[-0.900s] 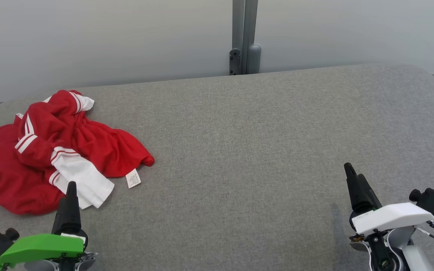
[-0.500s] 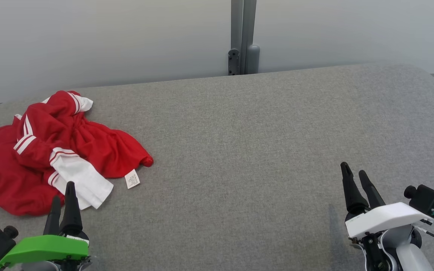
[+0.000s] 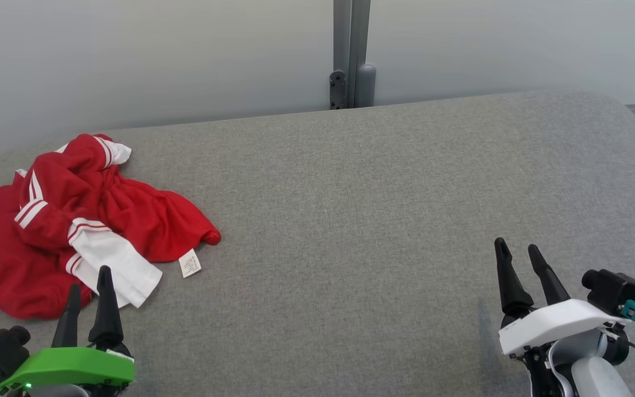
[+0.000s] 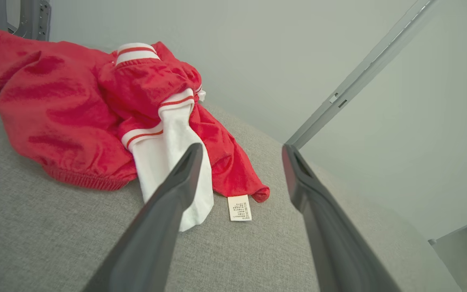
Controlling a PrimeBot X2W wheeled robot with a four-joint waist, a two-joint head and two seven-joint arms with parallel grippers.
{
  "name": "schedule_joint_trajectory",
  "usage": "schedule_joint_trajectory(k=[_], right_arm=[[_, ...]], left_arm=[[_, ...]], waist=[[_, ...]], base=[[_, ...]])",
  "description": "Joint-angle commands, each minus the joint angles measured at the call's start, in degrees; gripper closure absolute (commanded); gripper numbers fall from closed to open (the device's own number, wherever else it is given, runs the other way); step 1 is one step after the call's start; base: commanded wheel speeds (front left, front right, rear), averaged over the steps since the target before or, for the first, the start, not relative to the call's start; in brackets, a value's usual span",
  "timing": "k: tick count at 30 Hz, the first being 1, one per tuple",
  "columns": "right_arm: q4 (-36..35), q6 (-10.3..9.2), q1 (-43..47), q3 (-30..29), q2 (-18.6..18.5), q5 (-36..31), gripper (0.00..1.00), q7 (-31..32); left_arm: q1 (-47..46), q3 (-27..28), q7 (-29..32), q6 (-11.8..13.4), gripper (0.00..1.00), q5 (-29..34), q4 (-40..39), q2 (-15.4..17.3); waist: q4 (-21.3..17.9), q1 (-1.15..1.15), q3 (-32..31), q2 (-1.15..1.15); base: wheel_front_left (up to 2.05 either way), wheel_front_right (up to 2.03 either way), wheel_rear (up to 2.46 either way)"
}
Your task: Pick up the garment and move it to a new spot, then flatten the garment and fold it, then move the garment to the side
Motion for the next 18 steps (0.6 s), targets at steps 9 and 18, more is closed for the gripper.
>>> schedule_joint_trajectory(k=[9,18], right_arm=[[-0.81,0.02,-0.12,-0.06,-0.27,-8.06,0.00,-2.03],[-1.13,0.03,0.13,0.11,-0.30,-13.86,0.00,-3.31]], left_arm=[[0.51,0.00,-1.88,-0.24,0.00,6.93,-0.78,1.61],[1.06,0.18,-3.12,-0.22,0.00,12.03,-0.49,2.08]], waist=[[-0.37,0.00,0.17,0.00],[-0.34,0.00,0.11,0.00]], base=[[0.00,0.00,0.00],[0.00,0.00,0.00]])
